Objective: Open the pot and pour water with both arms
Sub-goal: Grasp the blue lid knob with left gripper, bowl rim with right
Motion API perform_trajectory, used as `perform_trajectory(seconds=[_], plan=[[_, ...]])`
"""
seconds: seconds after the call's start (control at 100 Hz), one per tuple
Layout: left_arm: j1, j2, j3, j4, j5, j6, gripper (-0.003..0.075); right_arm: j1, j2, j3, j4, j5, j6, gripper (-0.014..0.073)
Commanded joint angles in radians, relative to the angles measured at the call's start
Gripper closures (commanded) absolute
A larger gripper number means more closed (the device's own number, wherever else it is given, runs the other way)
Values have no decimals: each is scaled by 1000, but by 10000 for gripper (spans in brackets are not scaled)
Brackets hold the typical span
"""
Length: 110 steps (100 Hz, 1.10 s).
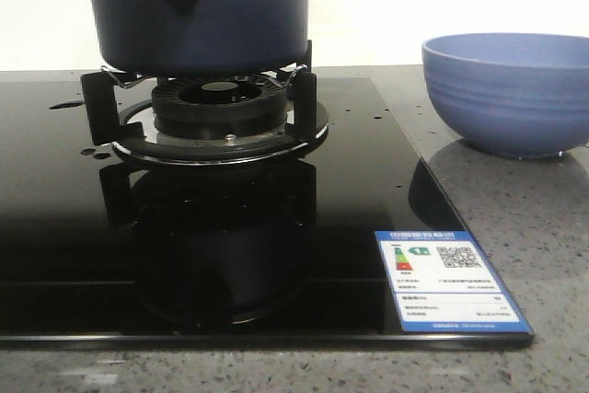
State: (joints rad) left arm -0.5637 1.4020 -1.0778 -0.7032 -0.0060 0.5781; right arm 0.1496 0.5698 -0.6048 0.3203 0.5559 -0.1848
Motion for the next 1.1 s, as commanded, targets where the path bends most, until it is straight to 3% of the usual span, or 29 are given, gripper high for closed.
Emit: perform_trajectory(seconds=[0.0,0.26,0.53,0.8,0.98,1.09], plan=[[-5,-24,-38,-1,-83,0,203,1,11,-36,5,-77,-11,8],[-5,-24,-38,5,-72,0,214,1,11,-36,5,-77,-11,8],[-5,-24,-38,5,-66,0,376,1,11,-36,5,-77,-11,8],[-5,-56,-38,5,-62,0,384,1,11,-36,5,-66,-11,13],[-5,-128,-38,30,-62,0,384,1,11,-36,5,-46,-11,106],[-5,-175,-38,76,-62,0,384,1,26,-63,5,-11,-3,115]])
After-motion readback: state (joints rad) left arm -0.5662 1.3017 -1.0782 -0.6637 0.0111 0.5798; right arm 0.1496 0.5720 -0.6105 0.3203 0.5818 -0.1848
